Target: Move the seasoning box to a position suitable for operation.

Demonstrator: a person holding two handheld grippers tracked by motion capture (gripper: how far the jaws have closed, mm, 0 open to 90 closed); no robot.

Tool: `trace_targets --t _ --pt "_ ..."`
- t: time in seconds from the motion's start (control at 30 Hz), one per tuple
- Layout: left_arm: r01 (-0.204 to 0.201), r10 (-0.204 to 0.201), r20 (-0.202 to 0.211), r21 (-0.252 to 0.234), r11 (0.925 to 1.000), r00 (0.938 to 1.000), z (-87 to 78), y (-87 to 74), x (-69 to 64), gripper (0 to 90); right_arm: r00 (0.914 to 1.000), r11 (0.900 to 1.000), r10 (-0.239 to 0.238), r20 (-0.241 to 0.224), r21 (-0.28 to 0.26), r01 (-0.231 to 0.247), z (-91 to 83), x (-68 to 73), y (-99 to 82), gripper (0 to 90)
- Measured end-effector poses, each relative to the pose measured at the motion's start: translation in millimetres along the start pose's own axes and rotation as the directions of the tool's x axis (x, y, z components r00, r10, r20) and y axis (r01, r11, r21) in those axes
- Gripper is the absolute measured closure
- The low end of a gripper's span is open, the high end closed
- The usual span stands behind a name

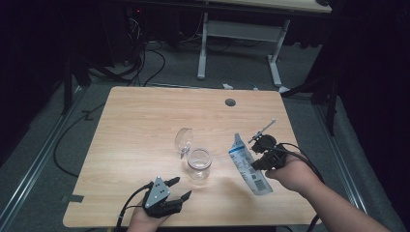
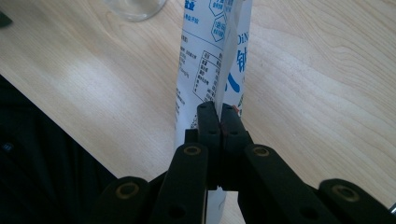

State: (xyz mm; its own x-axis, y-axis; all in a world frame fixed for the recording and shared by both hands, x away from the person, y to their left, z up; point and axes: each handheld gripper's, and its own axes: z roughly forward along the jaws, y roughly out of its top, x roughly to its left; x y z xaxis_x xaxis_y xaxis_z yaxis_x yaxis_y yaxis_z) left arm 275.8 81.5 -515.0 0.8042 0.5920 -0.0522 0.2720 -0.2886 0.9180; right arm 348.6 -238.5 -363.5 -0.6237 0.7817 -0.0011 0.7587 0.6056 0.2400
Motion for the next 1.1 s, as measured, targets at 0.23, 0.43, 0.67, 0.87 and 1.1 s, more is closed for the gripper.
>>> trace_targets --t 0.23,0.43,0.67,0.87,1.1 --pt "-0.024 0.023 0.057 0.018 0.9995 0.9981 22.2 6.3 -17.1 37.9 0.9997 0.9997 -0.023 -0.012 0.002 0.023 1.3 11.3 6.6 89.9" --pt "-0.041 0.039 0.071 0.020 0.9990 0.9967 35.4 11.0 -22.8 37.5 0.9989 0.9992 -0.041 -0.021 -0.003 0.040 0.7 20.4 12.3 90.0" --pt "-0.039 0.040 0.076 -0.022 0.9990 0.9963 40.8 19.3 -25.4 37.5 0.9981 0.9985 -0.055 -0.028 -0.007 0.054 -3.3 29.0 17.8 89.9" --pt "-0.061 0.063 0.092 -0.027 0.9978 0.9938 46.1 21.8 -32.0 34.3 0.9978 0.9980 -0.061 -0.027 -0.018 0.060 -8.4 32.8 20.6 90.0" --pt "-0.083 0.086 0.116 -0.028 0.9961 0.9896 59.7 20.4 -43.1 32.5 0.9970 0.9967 -0.075 -0.022 -0.034 0.074 -13.4 41.7 25.4 90.0"
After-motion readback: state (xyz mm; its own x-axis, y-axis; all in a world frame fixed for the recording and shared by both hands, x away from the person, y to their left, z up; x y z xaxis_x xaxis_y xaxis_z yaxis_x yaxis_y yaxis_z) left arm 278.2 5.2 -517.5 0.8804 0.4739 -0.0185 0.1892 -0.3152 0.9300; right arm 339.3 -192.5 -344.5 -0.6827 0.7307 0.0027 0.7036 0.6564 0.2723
